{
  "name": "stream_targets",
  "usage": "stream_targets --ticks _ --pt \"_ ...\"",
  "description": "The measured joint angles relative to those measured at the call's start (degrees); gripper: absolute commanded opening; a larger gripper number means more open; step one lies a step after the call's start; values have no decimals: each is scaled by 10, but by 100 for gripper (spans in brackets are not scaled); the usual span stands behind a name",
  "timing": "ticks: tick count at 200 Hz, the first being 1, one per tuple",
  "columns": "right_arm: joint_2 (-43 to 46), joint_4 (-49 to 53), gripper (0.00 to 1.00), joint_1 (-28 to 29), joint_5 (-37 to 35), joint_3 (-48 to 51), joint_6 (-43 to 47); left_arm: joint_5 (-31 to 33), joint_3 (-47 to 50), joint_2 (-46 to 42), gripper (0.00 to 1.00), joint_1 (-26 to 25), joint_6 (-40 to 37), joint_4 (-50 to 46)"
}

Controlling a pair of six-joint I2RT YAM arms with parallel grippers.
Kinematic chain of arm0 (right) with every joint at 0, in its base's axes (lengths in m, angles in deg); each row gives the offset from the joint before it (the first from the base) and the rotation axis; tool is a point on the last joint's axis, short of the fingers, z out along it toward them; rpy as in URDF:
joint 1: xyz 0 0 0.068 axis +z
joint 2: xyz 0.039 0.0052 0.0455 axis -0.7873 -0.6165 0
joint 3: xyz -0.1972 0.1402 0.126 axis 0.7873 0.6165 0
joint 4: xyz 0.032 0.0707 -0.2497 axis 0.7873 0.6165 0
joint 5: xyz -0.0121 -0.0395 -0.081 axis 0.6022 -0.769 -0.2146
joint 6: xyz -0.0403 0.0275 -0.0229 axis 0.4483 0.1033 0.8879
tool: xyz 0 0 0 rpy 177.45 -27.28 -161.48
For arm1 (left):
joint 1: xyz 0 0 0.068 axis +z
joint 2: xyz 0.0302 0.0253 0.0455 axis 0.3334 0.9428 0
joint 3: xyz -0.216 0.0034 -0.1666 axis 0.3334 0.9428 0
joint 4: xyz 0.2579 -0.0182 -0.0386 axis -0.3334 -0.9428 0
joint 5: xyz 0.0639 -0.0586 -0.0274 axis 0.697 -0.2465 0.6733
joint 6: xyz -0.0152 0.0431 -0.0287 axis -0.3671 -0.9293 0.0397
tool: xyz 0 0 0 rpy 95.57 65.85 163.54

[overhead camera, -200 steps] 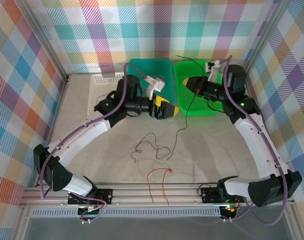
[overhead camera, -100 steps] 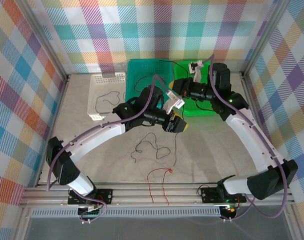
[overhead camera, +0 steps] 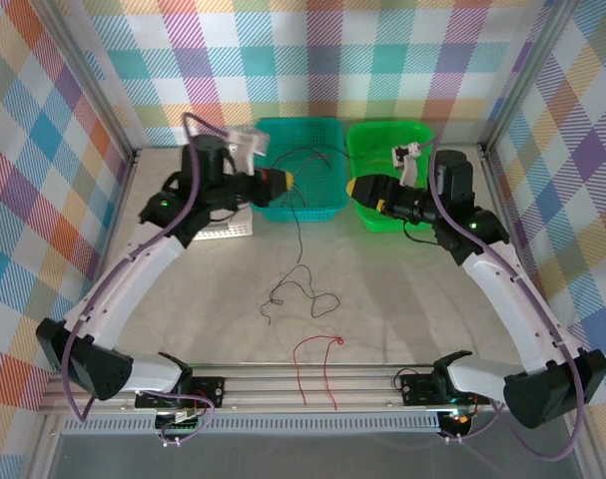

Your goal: Untangle the cables

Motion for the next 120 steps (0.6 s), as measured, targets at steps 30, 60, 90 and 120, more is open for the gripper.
stream_targets --ticks 30,60,90,120 --pt "48 -4 76 4 17 85 28 5 -21 -9 0 101 21 -4" --pt "81 18 79 60 20 178 61 11 -54 20 0 171 38 -7" --pt "85 64 80 150 -21 257 70 21 -64 80 0 195 49 -10" --pt "85 95 81 241 -77 321 47 31 -57 133 0 213 52 -25"
